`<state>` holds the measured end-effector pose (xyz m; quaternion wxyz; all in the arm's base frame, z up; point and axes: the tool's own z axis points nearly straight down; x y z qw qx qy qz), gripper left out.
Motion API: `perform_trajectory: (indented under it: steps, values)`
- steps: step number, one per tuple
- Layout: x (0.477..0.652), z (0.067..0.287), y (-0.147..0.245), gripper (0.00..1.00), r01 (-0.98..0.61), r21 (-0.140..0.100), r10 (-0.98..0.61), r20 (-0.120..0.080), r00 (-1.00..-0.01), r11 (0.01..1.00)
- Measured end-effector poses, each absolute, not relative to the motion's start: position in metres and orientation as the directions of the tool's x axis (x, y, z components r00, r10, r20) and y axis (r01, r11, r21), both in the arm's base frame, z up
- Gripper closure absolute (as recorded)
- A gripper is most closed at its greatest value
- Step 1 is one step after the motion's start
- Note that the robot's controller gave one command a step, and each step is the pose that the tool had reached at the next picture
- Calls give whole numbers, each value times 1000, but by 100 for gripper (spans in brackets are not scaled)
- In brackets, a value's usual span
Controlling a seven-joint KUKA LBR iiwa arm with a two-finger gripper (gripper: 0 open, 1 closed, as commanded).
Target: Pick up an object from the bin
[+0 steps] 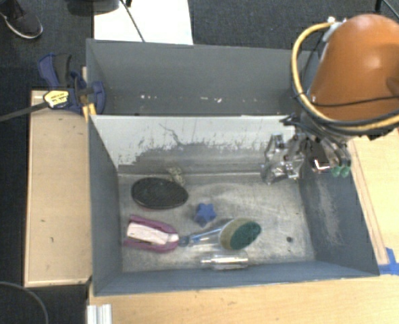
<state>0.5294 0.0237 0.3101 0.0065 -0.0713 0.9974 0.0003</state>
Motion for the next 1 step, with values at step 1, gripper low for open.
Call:
perform_trajectory:
  steps: [1]
  values:
    - [539,186,46,100,-567,2,-567,1,-824,824]
